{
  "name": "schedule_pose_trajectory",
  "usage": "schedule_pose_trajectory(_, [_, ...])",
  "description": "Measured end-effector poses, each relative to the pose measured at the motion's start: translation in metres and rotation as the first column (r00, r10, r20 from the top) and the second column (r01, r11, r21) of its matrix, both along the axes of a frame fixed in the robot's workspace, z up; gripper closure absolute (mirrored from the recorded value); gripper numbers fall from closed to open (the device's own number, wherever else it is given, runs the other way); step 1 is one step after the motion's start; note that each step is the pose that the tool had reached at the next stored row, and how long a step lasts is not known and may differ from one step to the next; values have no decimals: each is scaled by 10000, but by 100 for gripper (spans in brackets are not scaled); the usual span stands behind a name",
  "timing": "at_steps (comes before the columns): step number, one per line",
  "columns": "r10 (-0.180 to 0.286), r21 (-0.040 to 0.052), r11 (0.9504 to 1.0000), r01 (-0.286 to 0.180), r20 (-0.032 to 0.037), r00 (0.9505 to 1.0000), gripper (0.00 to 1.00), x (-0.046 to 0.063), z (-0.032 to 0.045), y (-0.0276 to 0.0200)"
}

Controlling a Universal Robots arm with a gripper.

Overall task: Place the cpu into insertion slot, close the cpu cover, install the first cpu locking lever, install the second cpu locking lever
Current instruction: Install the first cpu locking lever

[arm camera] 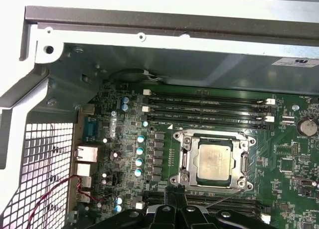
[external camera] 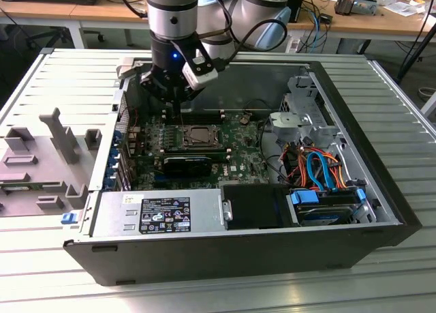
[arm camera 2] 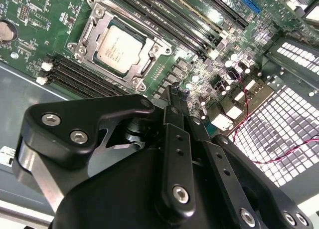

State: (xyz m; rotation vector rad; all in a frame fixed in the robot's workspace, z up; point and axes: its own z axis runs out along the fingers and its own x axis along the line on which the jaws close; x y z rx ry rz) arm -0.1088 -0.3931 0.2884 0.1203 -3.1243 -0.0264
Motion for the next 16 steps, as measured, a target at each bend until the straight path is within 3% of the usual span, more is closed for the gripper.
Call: schedule_pose_trajectory(16, [0, 0, 10000, 0, 0, 10000, 89, -39, 0, 0])
